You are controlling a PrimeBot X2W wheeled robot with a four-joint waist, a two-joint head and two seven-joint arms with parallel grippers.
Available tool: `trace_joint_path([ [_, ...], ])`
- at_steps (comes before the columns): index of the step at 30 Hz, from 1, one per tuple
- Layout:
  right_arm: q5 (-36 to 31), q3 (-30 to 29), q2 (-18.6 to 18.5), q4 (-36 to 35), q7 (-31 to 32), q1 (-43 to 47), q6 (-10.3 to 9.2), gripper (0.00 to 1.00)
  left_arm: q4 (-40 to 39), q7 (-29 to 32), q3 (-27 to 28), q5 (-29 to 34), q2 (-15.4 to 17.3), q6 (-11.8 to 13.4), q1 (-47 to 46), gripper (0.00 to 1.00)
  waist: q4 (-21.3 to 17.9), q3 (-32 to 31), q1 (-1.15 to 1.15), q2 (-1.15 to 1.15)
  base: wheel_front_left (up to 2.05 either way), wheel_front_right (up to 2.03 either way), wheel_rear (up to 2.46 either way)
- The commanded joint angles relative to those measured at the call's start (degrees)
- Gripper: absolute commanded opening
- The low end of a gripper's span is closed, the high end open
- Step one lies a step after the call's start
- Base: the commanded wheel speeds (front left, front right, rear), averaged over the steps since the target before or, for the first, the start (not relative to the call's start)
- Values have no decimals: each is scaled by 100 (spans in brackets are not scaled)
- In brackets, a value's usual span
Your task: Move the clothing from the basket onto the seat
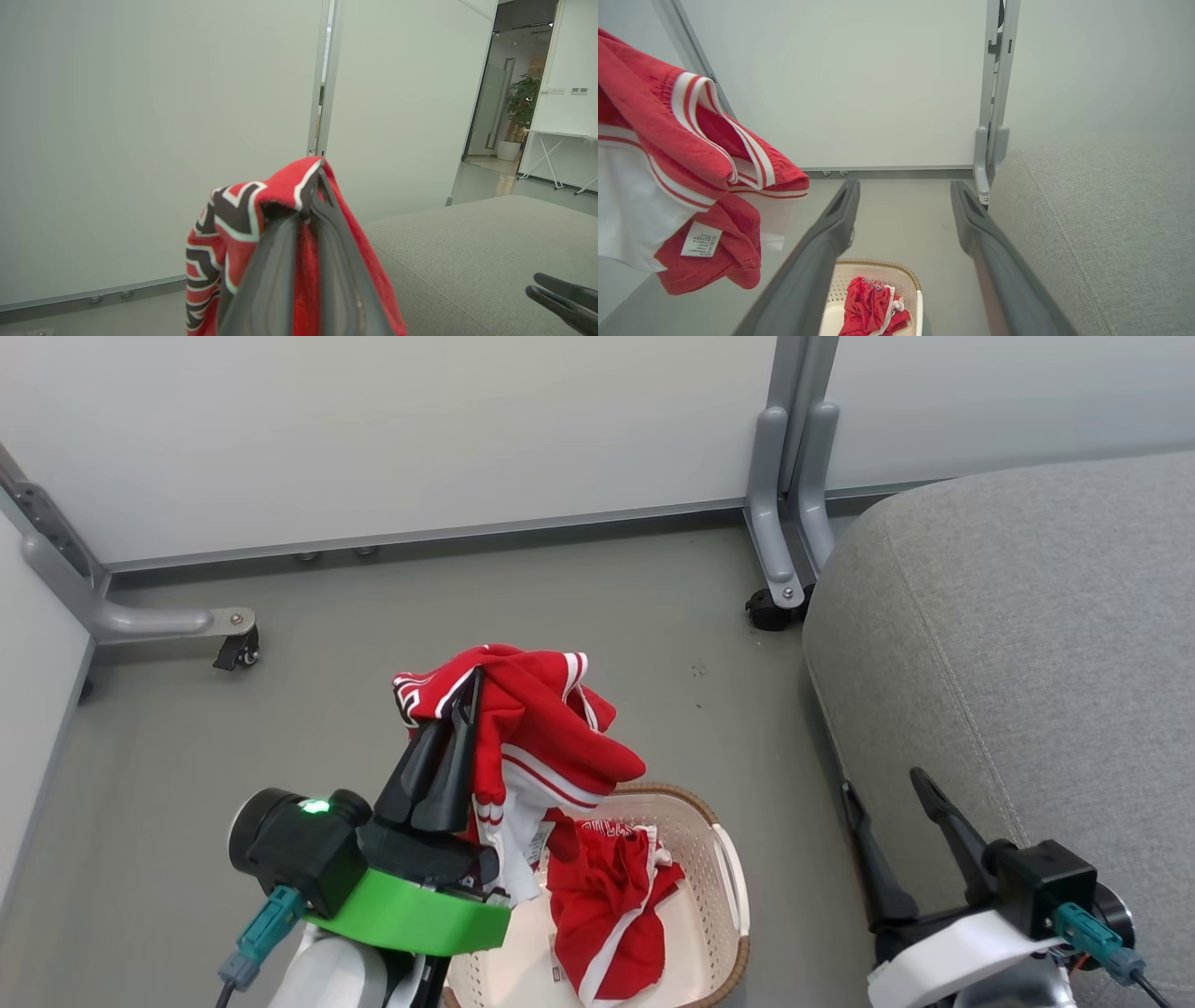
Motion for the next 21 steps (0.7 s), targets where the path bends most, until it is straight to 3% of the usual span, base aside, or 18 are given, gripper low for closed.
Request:
trace_joint_path([
  [1, 96, 89, -12, 22, -14, -128, 0, 100, -25, -17, 8, -10, 6, 9, -31, 0, 14, 17, 0, 0, 0, 0, 0],
  [12, 754, 1616, -364, 297, -116, -1423, 0, 100, -80, -21, -100, 35, -28, -52, -229, 0, 144, 188, 0, 0, 0, 0, 0],
  [21, 1286, 2865, -607, 1060, -103, -2701, 0, 100, -103, -25, -244, 73, -79, -100, -318, 0, 284, 215, 0, 0, 0, 0, 0],
])
